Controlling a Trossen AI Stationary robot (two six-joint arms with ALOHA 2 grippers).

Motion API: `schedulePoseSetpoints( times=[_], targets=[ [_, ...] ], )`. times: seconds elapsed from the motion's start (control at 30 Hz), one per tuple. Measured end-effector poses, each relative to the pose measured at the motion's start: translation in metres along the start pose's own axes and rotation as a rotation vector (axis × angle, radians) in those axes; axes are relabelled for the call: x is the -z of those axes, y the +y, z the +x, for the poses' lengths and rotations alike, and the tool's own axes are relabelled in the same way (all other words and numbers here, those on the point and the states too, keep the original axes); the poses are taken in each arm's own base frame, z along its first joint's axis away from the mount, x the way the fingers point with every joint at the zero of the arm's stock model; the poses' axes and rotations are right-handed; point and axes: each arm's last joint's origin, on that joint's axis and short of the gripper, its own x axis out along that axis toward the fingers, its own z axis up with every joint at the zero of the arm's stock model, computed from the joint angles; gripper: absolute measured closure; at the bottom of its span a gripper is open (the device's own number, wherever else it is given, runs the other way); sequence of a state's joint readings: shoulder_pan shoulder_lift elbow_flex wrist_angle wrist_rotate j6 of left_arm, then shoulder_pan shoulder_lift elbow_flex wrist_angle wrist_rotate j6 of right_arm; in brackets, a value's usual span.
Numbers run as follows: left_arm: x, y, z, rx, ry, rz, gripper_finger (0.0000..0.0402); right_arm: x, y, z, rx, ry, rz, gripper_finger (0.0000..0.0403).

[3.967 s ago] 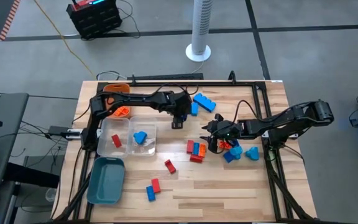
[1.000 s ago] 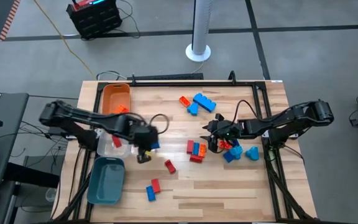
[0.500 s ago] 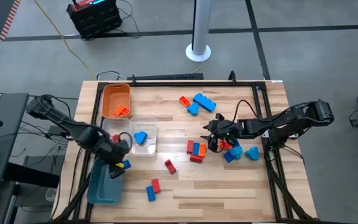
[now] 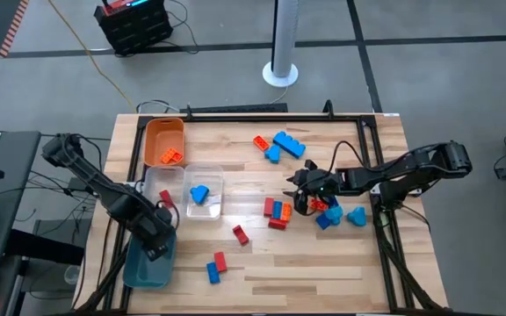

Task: Sort blocks
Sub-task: Put the blue game piece into the blue bin

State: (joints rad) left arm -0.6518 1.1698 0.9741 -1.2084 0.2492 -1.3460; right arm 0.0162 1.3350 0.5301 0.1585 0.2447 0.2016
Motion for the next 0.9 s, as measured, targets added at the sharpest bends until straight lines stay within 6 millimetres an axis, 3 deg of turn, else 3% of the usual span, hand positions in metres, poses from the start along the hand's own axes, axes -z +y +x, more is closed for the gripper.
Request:
schedulePoseSetpoints(
  times=[0.23, 0.5, 0.7, 0.9],
  targets=[
    [-0.009, -0.013, 0.027, -0.150, 0.072, -0.021, 0.0260, 0.000, 0.000, 0.000, -0.001, 0.000, 0.000, 0.0164],
    [-0.020, -0.015, 0.042, -0.251, 0.170, -0.045, 0.0190, 0.000, 0.001, 0.000, -0.004, -0.002, -0.002, 0.0164],
    [-0.030, -0.019, 0.027, -0.124, 0.267, -0.038, 0.0175, 0.001, 0.004, -0.001, -0.015, 0.000, -0.009, 0.0164],
    [-0.057, -0.042, -0.007, 0.057, -0.003, 0.082, 0.0188, 0.001, 0.004, -0.001, -0.013, 0.002, -0.003, 0.0164]
  ],
)
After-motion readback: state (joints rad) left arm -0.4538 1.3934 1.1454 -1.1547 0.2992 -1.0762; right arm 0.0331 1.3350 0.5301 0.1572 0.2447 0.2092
